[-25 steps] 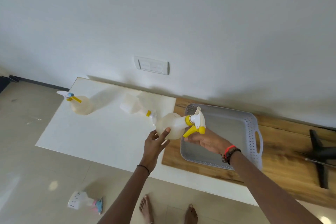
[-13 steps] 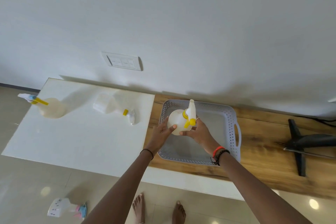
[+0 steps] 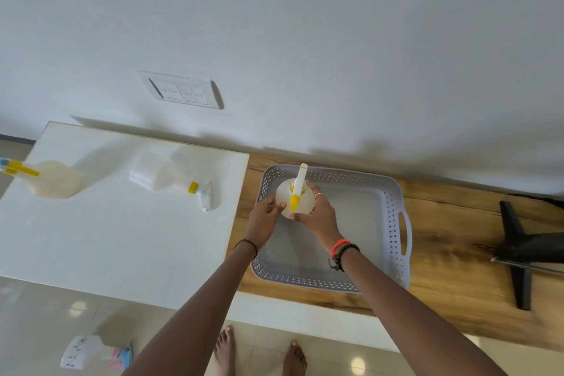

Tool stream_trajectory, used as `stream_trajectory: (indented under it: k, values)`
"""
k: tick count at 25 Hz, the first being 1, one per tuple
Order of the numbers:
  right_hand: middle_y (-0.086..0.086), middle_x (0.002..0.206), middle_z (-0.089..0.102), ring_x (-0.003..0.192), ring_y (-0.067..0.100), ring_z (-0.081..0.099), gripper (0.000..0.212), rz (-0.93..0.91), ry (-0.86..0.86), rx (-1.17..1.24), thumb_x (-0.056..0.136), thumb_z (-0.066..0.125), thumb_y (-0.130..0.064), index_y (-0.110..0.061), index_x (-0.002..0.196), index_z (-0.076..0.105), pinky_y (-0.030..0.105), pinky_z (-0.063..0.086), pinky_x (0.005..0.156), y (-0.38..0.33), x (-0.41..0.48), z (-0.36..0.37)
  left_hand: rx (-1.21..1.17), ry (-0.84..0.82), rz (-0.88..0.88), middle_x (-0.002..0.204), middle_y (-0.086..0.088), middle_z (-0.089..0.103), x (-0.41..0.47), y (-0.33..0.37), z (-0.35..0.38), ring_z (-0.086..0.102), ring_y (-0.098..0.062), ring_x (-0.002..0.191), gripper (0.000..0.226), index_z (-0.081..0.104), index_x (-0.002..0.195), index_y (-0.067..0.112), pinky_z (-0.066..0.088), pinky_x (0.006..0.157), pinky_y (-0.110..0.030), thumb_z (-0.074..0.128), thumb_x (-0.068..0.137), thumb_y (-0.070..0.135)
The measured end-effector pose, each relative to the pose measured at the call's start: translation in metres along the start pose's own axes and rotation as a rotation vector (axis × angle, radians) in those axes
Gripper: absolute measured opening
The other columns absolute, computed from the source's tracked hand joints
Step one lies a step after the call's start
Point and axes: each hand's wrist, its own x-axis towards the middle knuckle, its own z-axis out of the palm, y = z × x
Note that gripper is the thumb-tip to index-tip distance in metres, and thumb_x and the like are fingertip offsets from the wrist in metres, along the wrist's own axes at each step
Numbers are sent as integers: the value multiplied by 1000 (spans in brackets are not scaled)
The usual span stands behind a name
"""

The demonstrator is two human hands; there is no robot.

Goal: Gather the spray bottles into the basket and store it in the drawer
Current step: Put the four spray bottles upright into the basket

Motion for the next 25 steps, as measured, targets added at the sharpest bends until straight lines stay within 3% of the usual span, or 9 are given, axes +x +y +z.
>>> stream_trajectory:
  k: [6, 13, 17, 21, 25]
  values:
    - [10, 134, 53, 121, 29, 52, 89, -1, -19, -26, 68, 78, -5, -20, 145, 36, 31, 46, 91, 4, 10, 3, 50, 49, -3, 121, -13, 67, 6, -4, 8, 61, -25, 114, 38, 53, 134, 8, 46, 95, -33, 52, 96, 13]
    - [11, 136, 51, 122, 31, 52, 90, 3, -77, -4, 70, 77, -6, -21, 147, 33, 43, 47, 100, 8, 16, -3, 37, 77, -39, 127, -14, 64, 11, -3, 12, 59, -27, 119, 43, 49, 137, 6, 47, 103, -42, 55, 95, 15]
    - [11, 142, 46, 134, 28, 40, 103, -14, -67, -30, 67, 82, -7, -14, 151, 24, 44, 41, 107, 6, 14, -1, 80, 88, -44, 123, -19, 63, 8, 0, 11, 58, -33, 116, 42, 47, 134, 2, 47, 99, -43, 55, 95, 15]
    - [18, 150, 34, 138, 31, 36, 100, 193, 107, 76, 71, 82, -13, -4, 150, 21, 44, 38, 111, 8, -18, 10, 5, 134, -1, 124, -16, 59, -18, 7, 5, 57, -26, 115, 42, 46, 137, 7, 46, 94, -29, 54, 96, 16]
    - [23, 126, 54, 113, 34, 56, 66, 351, 287, 277, 75, 79, -12, 3, 128, 44, 36, 46, 92, 0, -66, 34, -85, 281, 61, 124, 0, 57, -51, 4, -21, 59, -7, 106, 27, 52, 125, 22, 46, 85, -11, 48, 99, 21]
